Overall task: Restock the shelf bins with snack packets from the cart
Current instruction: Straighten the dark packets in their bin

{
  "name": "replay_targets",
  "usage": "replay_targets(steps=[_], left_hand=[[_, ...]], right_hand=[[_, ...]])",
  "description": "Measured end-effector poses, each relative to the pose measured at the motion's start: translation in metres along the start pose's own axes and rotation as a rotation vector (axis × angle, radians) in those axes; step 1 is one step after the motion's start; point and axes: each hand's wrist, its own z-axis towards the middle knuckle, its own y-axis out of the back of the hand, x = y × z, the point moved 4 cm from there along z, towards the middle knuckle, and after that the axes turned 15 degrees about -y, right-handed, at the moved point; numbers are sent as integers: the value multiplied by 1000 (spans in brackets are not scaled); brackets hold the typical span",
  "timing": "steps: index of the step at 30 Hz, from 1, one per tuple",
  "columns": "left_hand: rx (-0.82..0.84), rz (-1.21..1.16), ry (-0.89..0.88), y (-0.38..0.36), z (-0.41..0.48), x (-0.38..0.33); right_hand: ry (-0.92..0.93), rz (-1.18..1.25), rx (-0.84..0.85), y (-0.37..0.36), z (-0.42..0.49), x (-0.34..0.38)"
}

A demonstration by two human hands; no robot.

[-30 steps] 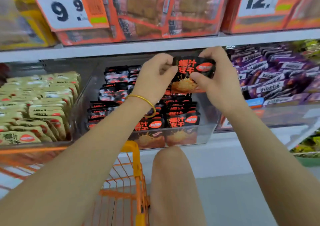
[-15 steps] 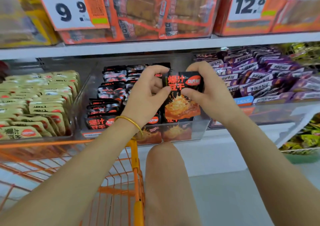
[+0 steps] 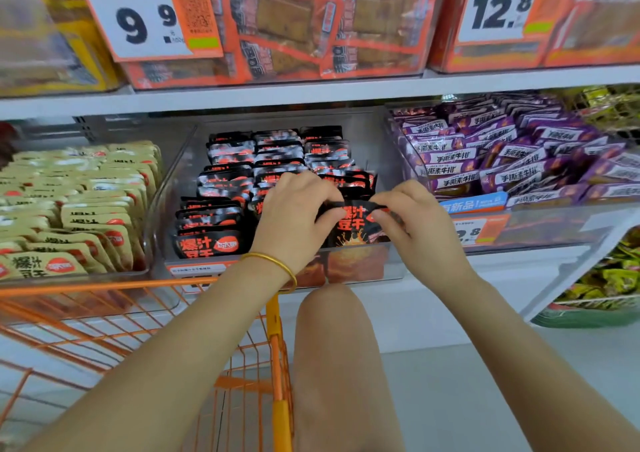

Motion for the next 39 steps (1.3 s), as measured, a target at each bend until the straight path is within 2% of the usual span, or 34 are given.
replay_targets(steps=[5, 10, 12, 15, 16, 18, 23, 27, 34, 39], left_hand=[[54, 89, 7, -9, -9, 3], [179, 159, 37, -9, -10, 0], [218, 132, 43, -7, -6, 0], [141, 27, 93, 1, 5, 9], [117, 35, 103, 3, 11, 14], [187, 102, 121, 1, 25, 26], [524, 172, 182, -29, 49, 50], [644, 204, 185, -43, 47, 60], [670, 215, 126, -35, 40, 61], [600, 168, 131, -30, 36, 54]], right_hand=[[-37, -93, 25, -12, -13, -2], [-51, -152, 87, -15, -16, -2], [-108, -98, 110, -10, -13, 1], [-208, 110, -12, 7, 0, 13], [-254, 133, -34, 9, 8, 16], [-371, 103, 6, 4, 32, 17], [-802, 135, 334, -36, 75, -3], [-982, 368, 395, -59, 75, -22], [-952, 590, 310, -63, 65, -27], [-875, 491, 255, -66, 80, -29]])
